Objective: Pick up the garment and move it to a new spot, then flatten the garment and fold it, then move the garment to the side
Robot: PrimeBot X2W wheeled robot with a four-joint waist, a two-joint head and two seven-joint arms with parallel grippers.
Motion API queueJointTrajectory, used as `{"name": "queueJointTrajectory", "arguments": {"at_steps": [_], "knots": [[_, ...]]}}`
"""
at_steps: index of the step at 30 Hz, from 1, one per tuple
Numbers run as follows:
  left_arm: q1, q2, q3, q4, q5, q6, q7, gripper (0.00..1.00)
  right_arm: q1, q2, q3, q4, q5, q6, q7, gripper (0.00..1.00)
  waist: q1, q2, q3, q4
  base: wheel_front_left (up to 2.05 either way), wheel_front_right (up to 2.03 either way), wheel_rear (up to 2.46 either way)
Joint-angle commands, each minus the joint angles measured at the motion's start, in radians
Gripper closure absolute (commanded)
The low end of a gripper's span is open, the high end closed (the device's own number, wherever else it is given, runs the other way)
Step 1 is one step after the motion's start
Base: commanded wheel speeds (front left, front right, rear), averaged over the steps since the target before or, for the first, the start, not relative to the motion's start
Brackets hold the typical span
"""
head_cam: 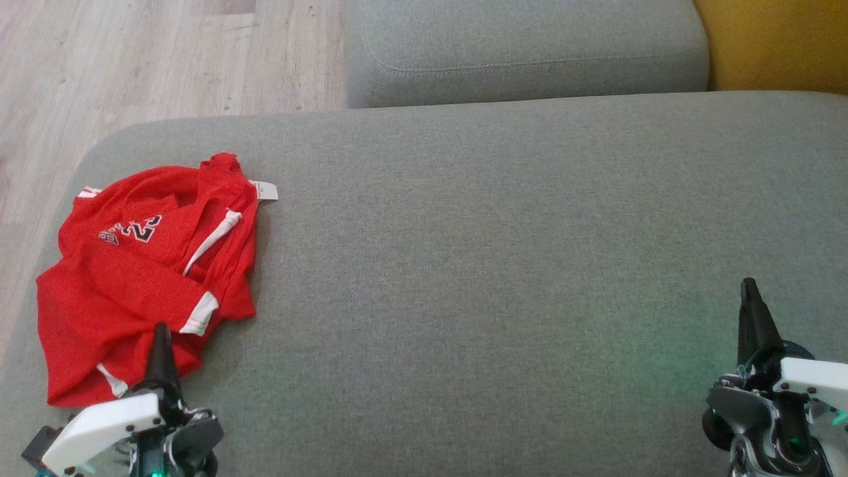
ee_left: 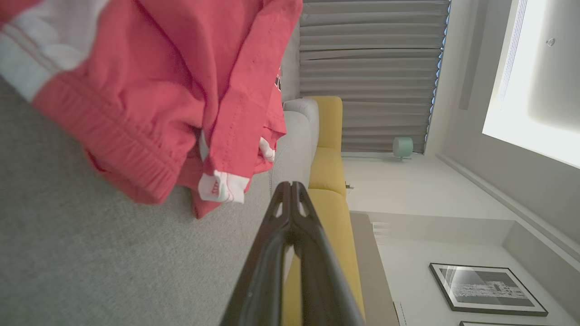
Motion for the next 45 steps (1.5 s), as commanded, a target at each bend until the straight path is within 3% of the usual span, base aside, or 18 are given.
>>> {"name": "queueJointTrajectory", "arguments": {"at_steps": [1, 18, 19, 36, 45], "knots": [[-0.049, 0.004, 0.032, -0.028, 0.009, -0.007, 0.003, 1.0, -0.052, -0.006, 0.021, -0.031, -0.003, -0.001, 0.005, 1.0, 0.0, 0.0, 0.0, 0.0, 0.0, 0.0, 0.0], [-0.049, 0.004, 0.032, -0.028, 0.009, -0.007, 0.003, 1.0, -0.052, -0.006, 0.021, -0.031, -0.003, -0.001, 0.005, 1.0, 0.0, 0.0, 0.0, 0.0, 0.0, 0.0, 0.0], [0.0, 0.0, 0.0, 0.0, 0.0, 0.0, 0.0, 0.0, 0.0, 0.0, 0.0, 0.0, 0.0, 0.0, 0.0, 0.0, 0.0, 0.0, 0.0, 0.0, 0.0, 0.0, 0.0], [-0.006, 0.007, -0.042, -0.014, 0.036, 0.0, -0.045, 0.0, 0.005, -0.007, 0.044, -0.01, -0.039, 0.0, -0.043, 0.0, 0.0, 0.0, -0.002, 0.006, 0.0, 0.0, 0.0], [-0.015, 0.013, -0.057, -0.054, 0.184, -0.001, -0.073, 0.0, 0.003, -0.011, 0.052, -0.048, -0.167, 0.0, -0.072, 0.0, 0.0, 0.0, -0.004, 0.009, 0.0, 0.0, 0.0]]}}
